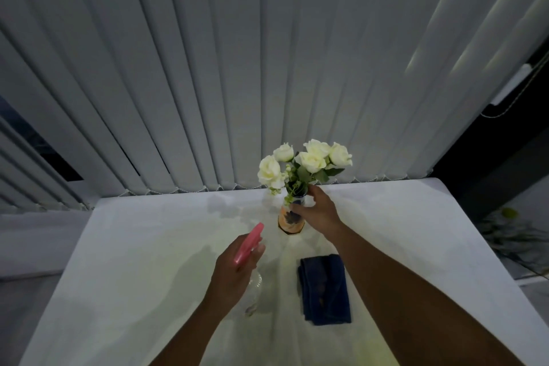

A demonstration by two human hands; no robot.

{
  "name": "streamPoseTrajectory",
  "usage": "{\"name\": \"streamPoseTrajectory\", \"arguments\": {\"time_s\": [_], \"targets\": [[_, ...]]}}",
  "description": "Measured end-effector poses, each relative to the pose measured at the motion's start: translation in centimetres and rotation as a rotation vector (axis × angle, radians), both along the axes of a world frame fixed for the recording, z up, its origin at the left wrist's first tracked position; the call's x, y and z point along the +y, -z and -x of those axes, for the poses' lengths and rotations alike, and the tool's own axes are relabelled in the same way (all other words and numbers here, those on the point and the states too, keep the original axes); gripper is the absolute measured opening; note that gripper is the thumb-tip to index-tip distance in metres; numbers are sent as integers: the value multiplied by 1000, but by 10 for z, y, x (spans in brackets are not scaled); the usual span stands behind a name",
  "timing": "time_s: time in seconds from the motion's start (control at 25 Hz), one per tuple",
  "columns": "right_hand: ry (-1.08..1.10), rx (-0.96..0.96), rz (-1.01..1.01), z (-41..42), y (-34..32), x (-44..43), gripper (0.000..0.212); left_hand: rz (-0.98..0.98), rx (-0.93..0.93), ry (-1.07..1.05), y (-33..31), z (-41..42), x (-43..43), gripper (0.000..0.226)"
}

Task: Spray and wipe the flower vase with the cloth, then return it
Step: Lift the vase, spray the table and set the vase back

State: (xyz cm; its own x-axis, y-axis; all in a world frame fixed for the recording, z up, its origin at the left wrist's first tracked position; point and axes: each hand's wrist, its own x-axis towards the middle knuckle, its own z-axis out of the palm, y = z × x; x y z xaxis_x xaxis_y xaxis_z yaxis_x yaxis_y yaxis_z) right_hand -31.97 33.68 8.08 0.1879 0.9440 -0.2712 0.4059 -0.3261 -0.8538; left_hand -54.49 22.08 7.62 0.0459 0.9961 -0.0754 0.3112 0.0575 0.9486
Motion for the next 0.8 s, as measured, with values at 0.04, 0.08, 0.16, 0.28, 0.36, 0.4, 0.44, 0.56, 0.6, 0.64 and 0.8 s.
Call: {"name": "streamPoseTrajectory", "arguments": {"time_s": [0.04,0.08,0.16,0.28,0.36,0.4,0.44,0.56,0.6,0.64,0.8], "targets": [[-15,19,13,1,2,9,63,-3,-24,-42,-2,0,-1,26],[-17,32,21,1,3,16,61,-1,-45,-84,-6,-1,-2,21],[3,-3,4,3,6,23,57,-6,-74,-119,-12,0,-6,15],[27,-26,-75,5,-2,23,48,-13,-58,-80,-22,3,-8,17],[15,-32,-153,7,-27,24,36,-29,-65,-86,-28,3,-5,20],[6,-55,-190,7,-45,26,30,-31,-76,-97,-33,2,-4,23],[-2,-74,-225,7,-66,28,27,-40,-82,-105,-39,0,-1,24],[-55,-99,-353,5,-132,37,28,-96,-102,-148,-63,-13,10,22],[-74,-109,-394,5,-153,40,29,-127,-106,-185,-75,-18,15,28],[-89,-123,-427,4,-173,41,30,-161,-95,-231,-87,-23,19,34],[-119,-173,-510,6,-244,46,31,-356,-29,-315,-132,-36,37,45]]}}
